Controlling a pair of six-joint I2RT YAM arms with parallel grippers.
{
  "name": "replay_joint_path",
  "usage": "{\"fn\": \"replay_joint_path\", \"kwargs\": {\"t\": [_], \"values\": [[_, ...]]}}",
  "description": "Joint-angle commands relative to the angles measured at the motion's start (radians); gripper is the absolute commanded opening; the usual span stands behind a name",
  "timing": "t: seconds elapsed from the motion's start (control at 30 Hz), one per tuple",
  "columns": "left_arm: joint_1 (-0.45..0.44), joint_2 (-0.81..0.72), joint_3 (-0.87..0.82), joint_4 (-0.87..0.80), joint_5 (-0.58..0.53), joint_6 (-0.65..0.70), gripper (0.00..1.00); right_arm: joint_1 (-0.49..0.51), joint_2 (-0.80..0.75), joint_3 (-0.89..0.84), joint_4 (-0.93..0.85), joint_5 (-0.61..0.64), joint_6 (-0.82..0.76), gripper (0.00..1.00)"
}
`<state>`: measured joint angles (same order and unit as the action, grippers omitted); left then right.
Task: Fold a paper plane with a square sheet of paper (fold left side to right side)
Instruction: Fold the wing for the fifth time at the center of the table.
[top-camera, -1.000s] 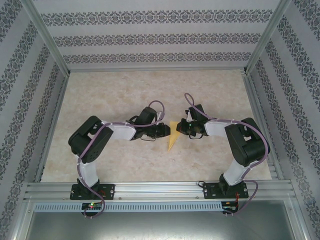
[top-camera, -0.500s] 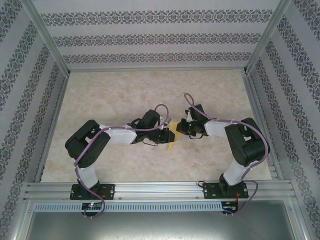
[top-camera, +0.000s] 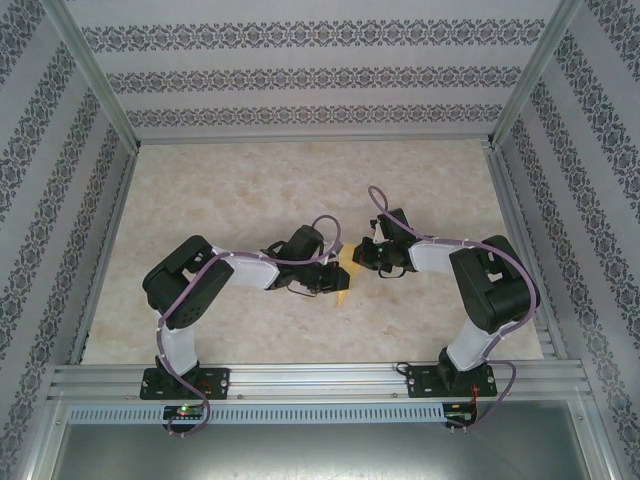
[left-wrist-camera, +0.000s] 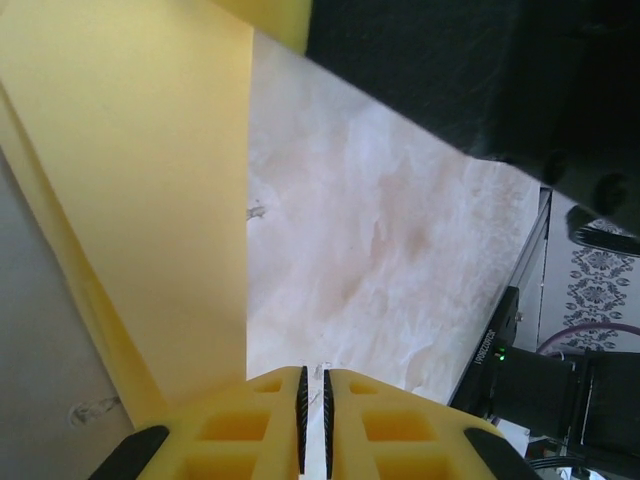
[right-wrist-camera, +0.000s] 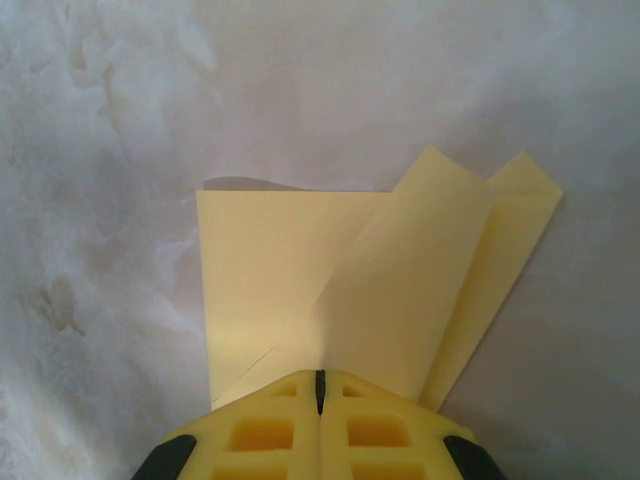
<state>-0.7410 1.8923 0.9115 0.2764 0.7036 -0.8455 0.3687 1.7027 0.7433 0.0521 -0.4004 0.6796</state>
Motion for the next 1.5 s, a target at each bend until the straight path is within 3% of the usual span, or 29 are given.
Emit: {"fn": "replay_joint_path", "kwargs": {"t": [0.0, 0.63, 0.97, 1.2, 1.47], "values": [[-0.015, 0.019, -0.013, 0.039, 0.006, -0.015, 0.16, -0.003, 0.041, -0.027, -0.140, 0.071, -0.025, 0.00], [-0.027, 0.035, -0.044, 0.002, -0.040, -0.008, 0.16, -0.001, 0.014, -0.012, -0.137, 0.069, -0.035, 0.00], [-0.051, 0.049, -0.052, -0.034, -0.082, 0.002, 0.15, -0.022, -0.165, -0.004, -0.076, 0.037, -0.069, 0.00], [-0.057, 0.056, -0.051, -0.046, -0.098, 0.006, 0.11, -0.011, -0.336, -0.109, -0.046, 0.017, -0.062, 0.00], [-0.063, 0.056, -0.041, -0.062, -0.104, 0.013, 0.09, 0.069, -0.307, -0.188, 0.124, -0.015, 0.010, 0.00]]}}
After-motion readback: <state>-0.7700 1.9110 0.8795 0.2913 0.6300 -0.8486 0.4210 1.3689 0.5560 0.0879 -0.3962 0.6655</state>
